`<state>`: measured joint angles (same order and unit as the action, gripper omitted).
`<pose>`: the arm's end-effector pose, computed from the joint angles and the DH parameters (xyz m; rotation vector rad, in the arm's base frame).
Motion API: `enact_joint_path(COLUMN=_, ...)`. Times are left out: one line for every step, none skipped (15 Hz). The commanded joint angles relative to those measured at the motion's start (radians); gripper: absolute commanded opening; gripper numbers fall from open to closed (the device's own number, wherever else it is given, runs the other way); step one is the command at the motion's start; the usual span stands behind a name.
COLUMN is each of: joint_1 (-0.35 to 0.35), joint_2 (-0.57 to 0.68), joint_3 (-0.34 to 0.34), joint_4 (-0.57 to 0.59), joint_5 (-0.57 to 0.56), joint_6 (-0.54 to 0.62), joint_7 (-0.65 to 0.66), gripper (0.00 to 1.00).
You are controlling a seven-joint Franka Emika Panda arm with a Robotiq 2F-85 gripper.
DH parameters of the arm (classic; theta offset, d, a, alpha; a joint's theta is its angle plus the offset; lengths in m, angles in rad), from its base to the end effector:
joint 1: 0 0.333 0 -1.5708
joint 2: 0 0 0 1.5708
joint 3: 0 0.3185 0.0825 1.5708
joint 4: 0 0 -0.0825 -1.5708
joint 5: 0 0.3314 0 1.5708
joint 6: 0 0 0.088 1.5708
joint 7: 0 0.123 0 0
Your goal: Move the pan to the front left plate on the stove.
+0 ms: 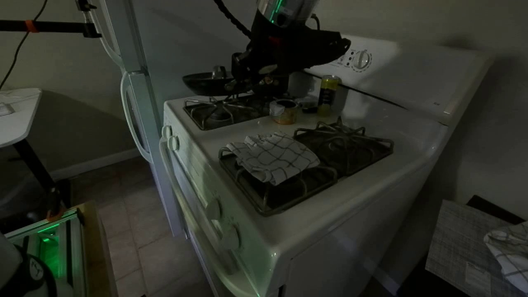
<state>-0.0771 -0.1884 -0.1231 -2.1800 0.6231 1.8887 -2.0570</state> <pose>0.4405 -0.0388 0.4857 -1.8579 -1.9656 -0.6983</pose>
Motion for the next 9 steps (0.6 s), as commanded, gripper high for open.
enact_joint_path(joint_1=0.048, joint_2=-0.060, joint_3=0.034, joint_4=-0.054, joint_5=0.074, joint_6=0.064, joint_7=0.074, gripper=0.03)
enact_joint_path(joint_1=0.061, joint_2=-0.069, joint_3=0.047, joint_4=-0.065, joint_5=0.086, joint_6=0.094, joint_7=0.092, gripper=0.03)
enact_joint_path(joint_1=0.077, joint_2=-0.078, joint_3=0.061, joint_4=-0.081, joint_5=0.108, joint_6=0.130, joint_7=0.108, gripper=0.03)
enact_joint_path(joint_1=0.091, joint_2=-0.085, joint_3=0.072, joint_4=-0.089, joint_5=0.127, joint_6=0.156, joint_7=0.119, gripper=0.03)
enact_joint_path(joint_1=0.108, joint_2=-0.087, joint_3=0.086, joint_4=-0.098, joint_5=0.144, joint_6=0.185, joint_7=0.125, gripper=0.03)
enact_joint_path(joint_1=0.121, joint_2=-0.094, joint_3=0.099, joint_4=-0.106, joint_5=0.153, joint_6=0.212, joint_7=0.135, gripper=0.03)
enact_joint_path(joint_1=0.136, joint_2=-0.099, joint_3=0.112, joint_4=-0.113, joint_5=0.161, joint_6=0.236, joint_7=0.137, gripper=0.03)
enact_joint_path(joint_1=0.151, joint_2=-0.098, joint_3=0.125, joint_4=-0.121, joint_5=0.165, joint_6=0.264, joint_7=0.141, gripper=0.03)
enact_joint_path(joint_1=0.162, joint_2=-0.100, joint_3=0.136, joint_4=-0.128, joint_5=0.168, joint_6=0.287, joint_7=0.144, gripper=0.03)
